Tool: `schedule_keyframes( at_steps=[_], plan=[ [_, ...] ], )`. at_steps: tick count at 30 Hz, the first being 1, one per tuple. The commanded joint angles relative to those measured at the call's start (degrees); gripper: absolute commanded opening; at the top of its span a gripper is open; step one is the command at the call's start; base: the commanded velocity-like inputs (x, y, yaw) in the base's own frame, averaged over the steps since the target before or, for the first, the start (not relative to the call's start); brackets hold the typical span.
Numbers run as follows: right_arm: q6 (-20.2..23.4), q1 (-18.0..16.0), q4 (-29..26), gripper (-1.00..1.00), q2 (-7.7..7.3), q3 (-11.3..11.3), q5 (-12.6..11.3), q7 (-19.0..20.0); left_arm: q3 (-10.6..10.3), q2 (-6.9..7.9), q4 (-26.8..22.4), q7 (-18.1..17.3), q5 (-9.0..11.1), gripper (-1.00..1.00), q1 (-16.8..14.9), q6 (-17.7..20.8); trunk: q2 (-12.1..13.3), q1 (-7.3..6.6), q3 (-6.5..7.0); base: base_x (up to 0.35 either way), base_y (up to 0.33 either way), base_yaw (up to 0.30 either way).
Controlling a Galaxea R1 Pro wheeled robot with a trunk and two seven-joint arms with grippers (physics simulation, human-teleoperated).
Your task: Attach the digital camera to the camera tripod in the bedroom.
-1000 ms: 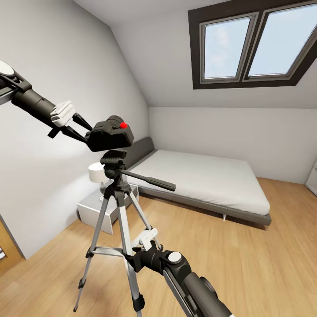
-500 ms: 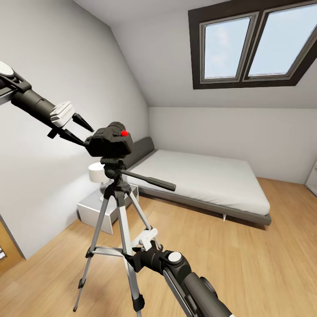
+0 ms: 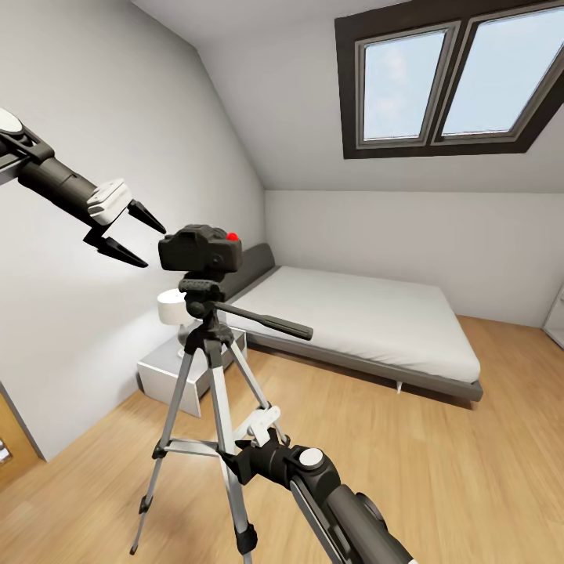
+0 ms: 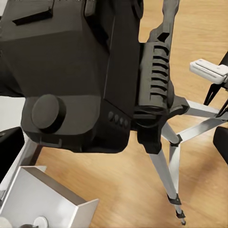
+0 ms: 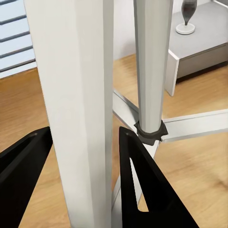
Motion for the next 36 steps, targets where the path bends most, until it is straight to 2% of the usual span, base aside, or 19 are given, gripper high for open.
schedule_keyframes(
  at_steps=[1, 6, 11, 15, 16, 21, 24, 29, 36],
  plan=[
    [0.41, -0.08, -0.06, -1.0, 0.02, 0.01, -0.66, 0.02, -0.44, 0.08, -0.08, -0.01, 0.51, 1.0, -0.21, 0.6, -0.05, 0.0, -0.08, 0.0, 0.0, 0.0],
    [0.4, -0.1, -0.06, -1.0, 0.02, 0.01, -0.66, 0.02, -0.28, 0.55, -0.03, 0.04, 0.55, 1.0, -0.26, 0.6, -0.05, 0.0, -0.08, 0.0, 0.0, 0.0],
    [0.4, -0.07, -0.06, -1.0, 0.02, 0.01, -0.66, 0.02, 0.18, 2.39, 0.03, 0.23, 0.49, 1.0, -0.3, 0.65, -0.05, 0.0, -0.08, 0.0, 0.0, 0.0],
    [0.38, -0.09, -0.06, -1.0, 0.02, 0.01, -0.66, 0.02, 1.61, 4.0, 0.73, 0.39, 0.33, 1.0, -0.28, 0.97, -0.05, 0.0, -0.08, 0.0, 0.0, 0.0],
    [0.37, -0.09, -0.06, 1.0, 0.02, 0.01, -0.66, 0.02, 2.01, 4.38, 1.03, 0.42, 0.3, 1.0, -0.25, 1.05, -0.05, 0.0, -0.08, 0.0, 0.0, 0.0],
    [-0.18, -0.04, -0.06, 1.0, 0.02, 0.01, -0.66, 0.02, 3.53, 6.61, 2.33, 0.81, -0.03, 1.0, -0.1, 1.71, -0.05, 0.0, -0.08, 0.0, 0.0, 0.0],
    [-0.53, -0.03, -0.06, 1.0, 0.02, 0.01, -0.66, 0.02, 3.74, 7.36, 2.56, 2.06, -0.09, 1.0, -0.08, 2.6, -0.05, 0.0, -0.08, 0.0, 0.0, 0.0],
    [-0.77, -0.02, -0.06, 1.0, 0.02, 0.01, -0.66, 0.02, 3.89, 8.19, 2.79, 5.39, -0.1, 1.0, -0.05, 5.06, -0.05, 0.0, -0.08, 0.0, 0.0, 0.0],
    [-0.86, -0.02, -0.06, 1.0, 0.02, 0.01, -0.66, 0.02, 3.93, 8.87, 2.88, 7.9, -0.12, 1.0, 0.03, 6.29, -0.05, 0.0, -0.08, 0.0, 0.0, 0.0]
  ],
)
